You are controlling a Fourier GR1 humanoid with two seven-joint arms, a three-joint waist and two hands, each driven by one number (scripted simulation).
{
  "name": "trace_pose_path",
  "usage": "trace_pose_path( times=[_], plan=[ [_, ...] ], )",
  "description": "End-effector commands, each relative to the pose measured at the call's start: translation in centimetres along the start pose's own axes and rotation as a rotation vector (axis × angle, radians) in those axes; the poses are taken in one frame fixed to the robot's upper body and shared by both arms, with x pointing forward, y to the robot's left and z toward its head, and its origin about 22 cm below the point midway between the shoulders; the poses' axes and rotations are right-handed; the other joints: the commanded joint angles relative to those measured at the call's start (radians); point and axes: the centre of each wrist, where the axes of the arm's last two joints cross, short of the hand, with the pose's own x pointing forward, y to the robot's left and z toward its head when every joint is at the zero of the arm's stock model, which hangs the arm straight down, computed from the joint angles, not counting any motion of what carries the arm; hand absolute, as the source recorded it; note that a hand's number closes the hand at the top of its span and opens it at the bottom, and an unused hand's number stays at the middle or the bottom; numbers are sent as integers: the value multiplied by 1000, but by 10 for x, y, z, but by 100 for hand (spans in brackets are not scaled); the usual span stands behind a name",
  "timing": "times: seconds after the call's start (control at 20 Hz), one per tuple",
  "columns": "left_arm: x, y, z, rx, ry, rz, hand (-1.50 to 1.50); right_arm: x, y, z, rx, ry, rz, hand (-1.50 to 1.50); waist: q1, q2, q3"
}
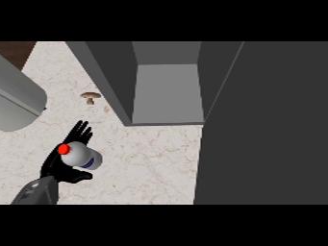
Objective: Pick up the bottled water, place it into the cabinet and close the cabinet
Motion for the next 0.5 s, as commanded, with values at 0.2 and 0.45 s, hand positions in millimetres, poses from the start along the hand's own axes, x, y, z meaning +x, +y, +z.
trace_pose_path(
  times=[0.2,0.45],
  plan=[
    [-7,-13,-11,-166,-40,154,-150,4,14,0,-10,16,-17,-150,1,-1,-4],
    [-25,-27,-7,-214,-45,157,-150,-13,7,-4,6,34,-12,-150,-1,3,-5]
  ],
)
